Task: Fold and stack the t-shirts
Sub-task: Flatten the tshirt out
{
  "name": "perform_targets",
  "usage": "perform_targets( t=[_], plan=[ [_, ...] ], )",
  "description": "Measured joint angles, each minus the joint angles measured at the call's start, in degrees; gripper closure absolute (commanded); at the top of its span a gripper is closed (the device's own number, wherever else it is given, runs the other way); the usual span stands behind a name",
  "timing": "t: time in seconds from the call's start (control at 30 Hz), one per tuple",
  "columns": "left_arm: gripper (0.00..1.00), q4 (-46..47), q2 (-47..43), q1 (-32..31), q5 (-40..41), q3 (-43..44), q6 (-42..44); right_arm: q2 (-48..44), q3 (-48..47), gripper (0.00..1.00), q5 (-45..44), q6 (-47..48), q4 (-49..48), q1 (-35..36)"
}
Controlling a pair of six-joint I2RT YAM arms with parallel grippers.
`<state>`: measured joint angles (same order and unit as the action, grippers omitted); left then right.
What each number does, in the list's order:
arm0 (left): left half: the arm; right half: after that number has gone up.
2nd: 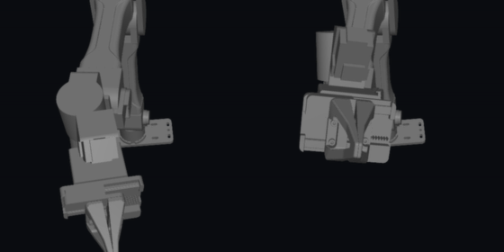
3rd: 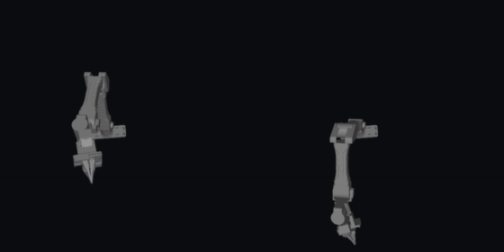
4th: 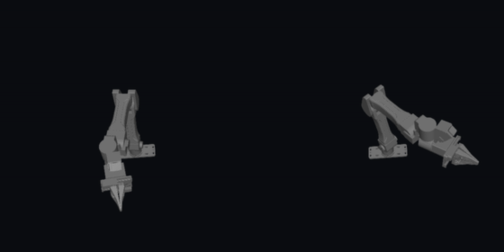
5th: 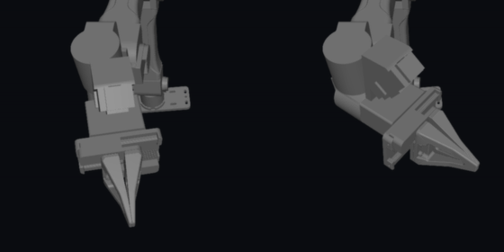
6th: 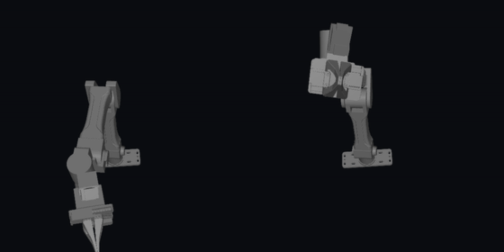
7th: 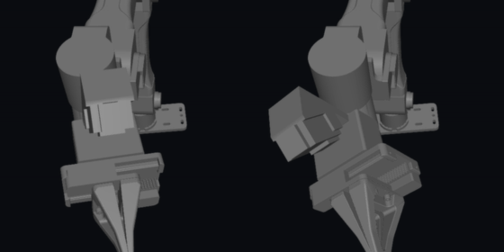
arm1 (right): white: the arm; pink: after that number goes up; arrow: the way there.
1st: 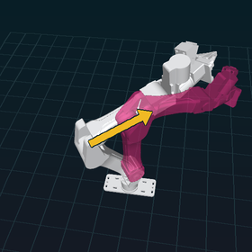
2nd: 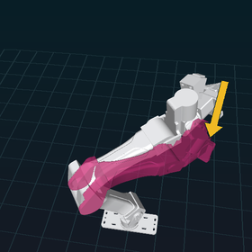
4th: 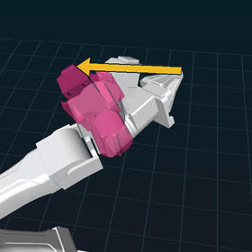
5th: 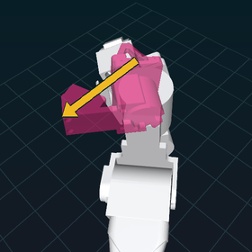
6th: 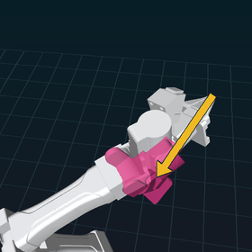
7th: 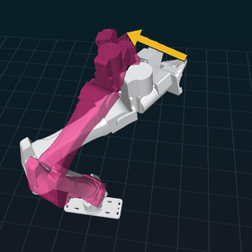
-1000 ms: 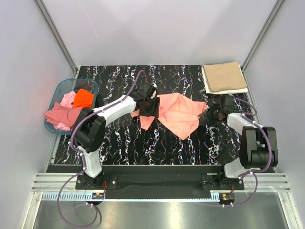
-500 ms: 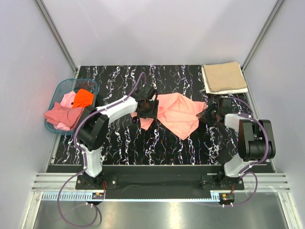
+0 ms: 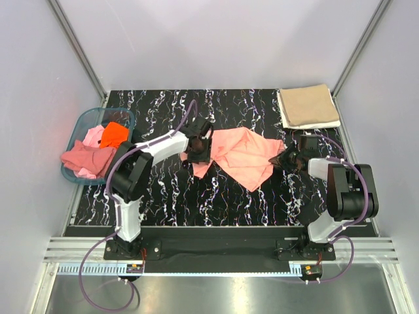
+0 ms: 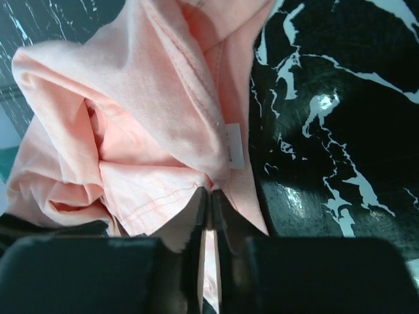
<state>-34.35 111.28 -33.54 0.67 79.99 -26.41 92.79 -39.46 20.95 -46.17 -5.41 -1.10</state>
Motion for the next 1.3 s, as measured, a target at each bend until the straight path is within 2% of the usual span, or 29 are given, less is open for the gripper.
perform_targets(
  t=[0.03,0.07,0.1,0.2,0.33,0.53,0.6,0.7,0.8,0.93,1.03,1.17,1.23,1.3],
  plan=[
    [0.71,0.09,0.63,0.02,0.0,0.0,0.02,0.0,0.0,1.0,0.26,-0.11,-0.17,0.0],
    [0.94,0.17,1.42,0.24,-0.15,0.02,0.22,0.0,0.0,1.0,0.63,-0.2,-0.35,0.0],
    [1.0,0.15,2.12,0.39,-0.28,0.04,0.26,-0.04,-0.11,1.0,1.01,-0.33,-0.33,0.0],
    [1.0,-1.07,3.02,1.68,-1.66,2.08,0.9,-1.73,-1.57,1.0,1.14,-0.22,2.97,0.0],
    [1.0,-3.8,1.55,6.43,-3.13,6.58,0.87,-7.04,-10.8,1.0,-0.79,1.01,14.64,0.04],
    [1.0,-6.6,-8.96,16.33,-7.52,15.3,0.68,-12.85,-31.04,1.0,-4.5,4.04,26.05,-0.17],
    [1.0,-6.21,-13.77,19.41,-9.44,15.52,0.59,-14.73,-34.6,1.0,-5.9,4.98,29.4,-0.44],
    [1.0,-5.73,-20.13,21.79,-10.88,11.23,0.72,-18.75,-33.09,1.0,-7.06,6.05,33.14,-0.87],
    [1.0,-5.7,-22.51,21.68,-11.19,3.15,1.31,-23.58,-25.53,1.0,-8.02,6.93,36.79,-1.16],
    [1.0,-8.11,-18.93,21.29,-10.86,-5.64,2.25,-27.17,-13.79,1.0,-10.08,8.13,42.6,-2.34],
    [1.0,-10.43,-17.27,21.29,-10.78,-7.04,2.56,-26.93,-12.02,1.0,-11.43,9.55,47.23,-3.82],
    [1.0,-11.72,-17.59,21.27,-9.6,-1.95,3.78,-27.82,-13.35,1.0,-14.23,10.97,48.13,-4.22],
    [1.0,-12.33,-16.02,21.29,-9.46,4.9,4.87,-28.41,-13.33,1.0,-15.54,11.02,48.28,-4.28],
    [1.0,-12.24,-11.58,21.51,-9.97,15.52,5.79,-28.57,-13.0,1.0,-15.98,10.84,48.0,-4.46]
  ],
)
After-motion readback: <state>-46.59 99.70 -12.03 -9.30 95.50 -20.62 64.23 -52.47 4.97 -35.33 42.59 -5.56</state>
